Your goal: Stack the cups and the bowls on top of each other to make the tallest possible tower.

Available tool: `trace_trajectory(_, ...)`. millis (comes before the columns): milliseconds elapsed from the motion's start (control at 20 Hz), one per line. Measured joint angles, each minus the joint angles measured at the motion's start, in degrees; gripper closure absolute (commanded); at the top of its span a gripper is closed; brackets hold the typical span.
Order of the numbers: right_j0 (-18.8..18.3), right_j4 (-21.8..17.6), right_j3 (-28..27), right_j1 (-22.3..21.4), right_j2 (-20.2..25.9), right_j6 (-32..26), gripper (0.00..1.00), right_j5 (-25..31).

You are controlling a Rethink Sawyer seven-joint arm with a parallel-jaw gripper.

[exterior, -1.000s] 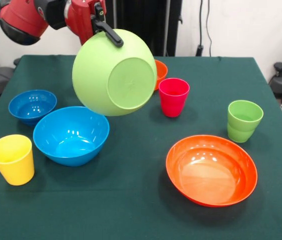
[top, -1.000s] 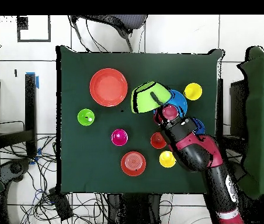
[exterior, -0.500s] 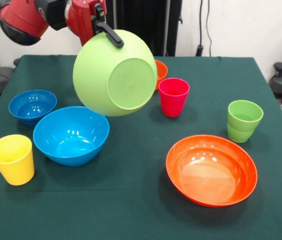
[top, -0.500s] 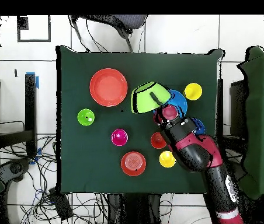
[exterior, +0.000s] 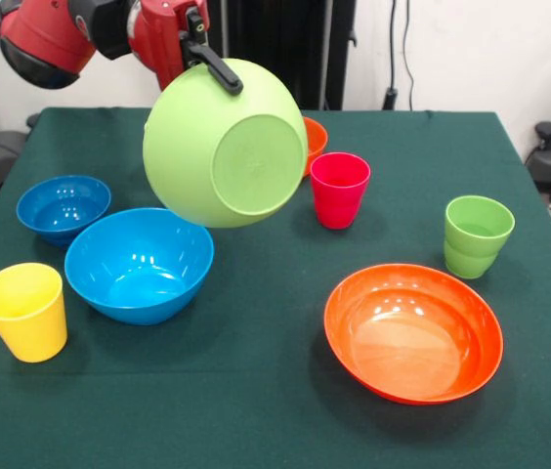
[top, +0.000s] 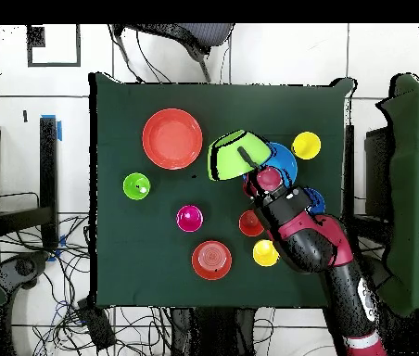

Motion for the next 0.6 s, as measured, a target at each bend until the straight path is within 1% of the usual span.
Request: trace_trajectory(600,-0.9,0.5,0.2,0.2,-0.1,0.0,1.0,-0.1)
